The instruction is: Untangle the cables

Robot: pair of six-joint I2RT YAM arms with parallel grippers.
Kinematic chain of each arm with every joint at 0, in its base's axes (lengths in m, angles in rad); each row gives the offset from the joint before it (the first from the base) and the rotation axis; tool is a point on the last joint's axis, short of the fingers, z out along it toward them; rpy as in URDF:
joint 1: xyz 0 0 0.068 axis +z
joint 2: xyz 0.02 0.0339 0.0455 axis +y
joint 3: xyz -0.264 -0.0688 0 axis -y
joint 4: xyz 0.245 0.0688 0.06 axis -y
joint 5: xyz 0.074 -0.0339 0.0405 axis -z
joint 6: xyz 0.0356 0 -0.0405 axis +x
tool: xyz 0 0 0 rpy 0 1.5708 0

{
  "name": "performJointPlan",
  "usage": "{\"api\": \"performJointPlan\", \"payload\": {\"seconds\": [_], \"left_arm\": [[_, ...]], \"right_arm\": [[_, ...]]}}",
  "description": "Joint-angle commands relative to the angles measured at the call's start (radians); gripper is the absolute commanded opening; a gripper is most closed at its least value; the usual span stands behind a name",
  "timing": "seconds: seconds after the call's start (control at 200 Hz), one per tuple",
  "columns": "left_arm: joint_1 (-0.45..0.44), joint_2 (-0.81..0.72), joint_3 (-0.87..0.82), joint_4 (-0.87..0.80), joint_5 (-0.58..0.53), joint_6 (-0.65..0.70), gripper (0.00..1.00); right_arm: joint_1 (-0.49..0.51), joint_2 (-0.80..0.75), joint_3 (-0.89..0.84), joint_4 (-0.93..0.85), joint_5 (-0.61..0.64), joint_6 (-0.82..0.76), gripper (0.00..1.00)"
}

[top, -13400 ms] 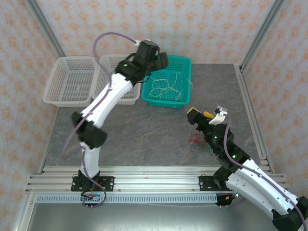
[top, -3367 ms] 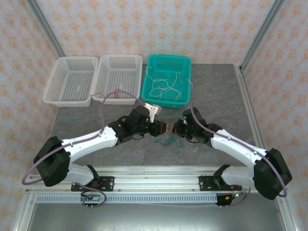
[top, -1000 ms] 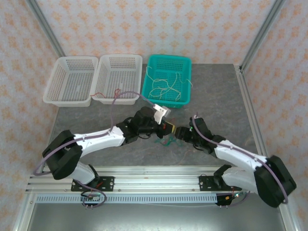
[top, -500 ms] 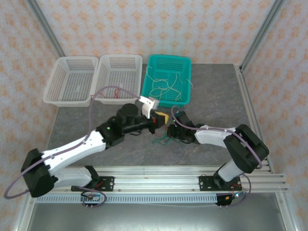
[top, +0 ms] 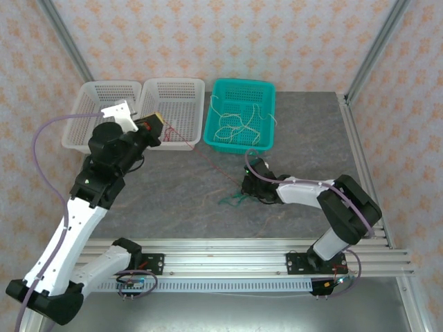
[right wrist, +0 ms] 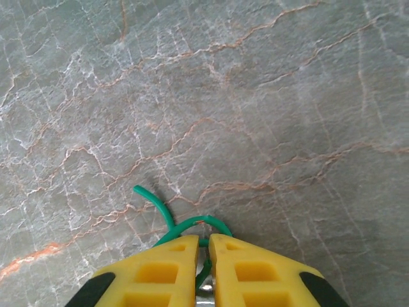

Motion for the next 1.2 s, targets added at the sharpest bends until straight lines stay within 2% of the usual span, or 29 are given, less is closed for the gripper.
{"api": "performJointPlan", "payload": {"seconds": [0.0, 0.155, 0.23, 0.31, 0.4, 0.565, 1.016, 1.191], "left_arm": [[0.049, -0.039, 0.082, -0.101, -0.04, 0.038, 0.0], [0.112, -0.068, 0.197, -0.238, -0.2, 0.12, 0.0], [0.116, -0.094, 0.219, -0.248, -0.27, 0.156, 0.0], [0.117, -0.117, 0.223, -0.234, -0.291, 0.171, 0.0], [0.117, -0.117, 0.215, -0.224, -0.253, 0.158, 0.0], [0.117, -0.077, 0.185, -0.163, -0.029, 0.138, 0.0], [0.116, -0.052, 0.168, -0.119, 0.023, 0.109, 0.0], [0.116, 0.083, 0.303, -0.098, 0.176, 0.097, 0.0]], "right_arm": [[-0.015, 0.036, -0.051, -0.18, 0.109, 0.023, 0.14], [-0.035, 0.002, -0.082, -0.193, 0.133, 0.039, 0.16], [-0.048, -0.019, -0.095, -0.199, 0.146, 0.044, 0.17], [-0.06, -0.037, -0.105, -0.199, 0.153, 0.044, 0.17], [-0.068, -0.045, -0.106, -0.196, 0.148, 0.037, 0.17], [-0.07, -0.051, -0.091, -0.186, 0.11, 0.03, 0.18], [-0.07, -0.082, -0.099, -0.17, 0.085, 0.038, 0.19], [-0.07, -0.082, -0.091, -0.169, 0.08, 0.04, 0.19]]}}
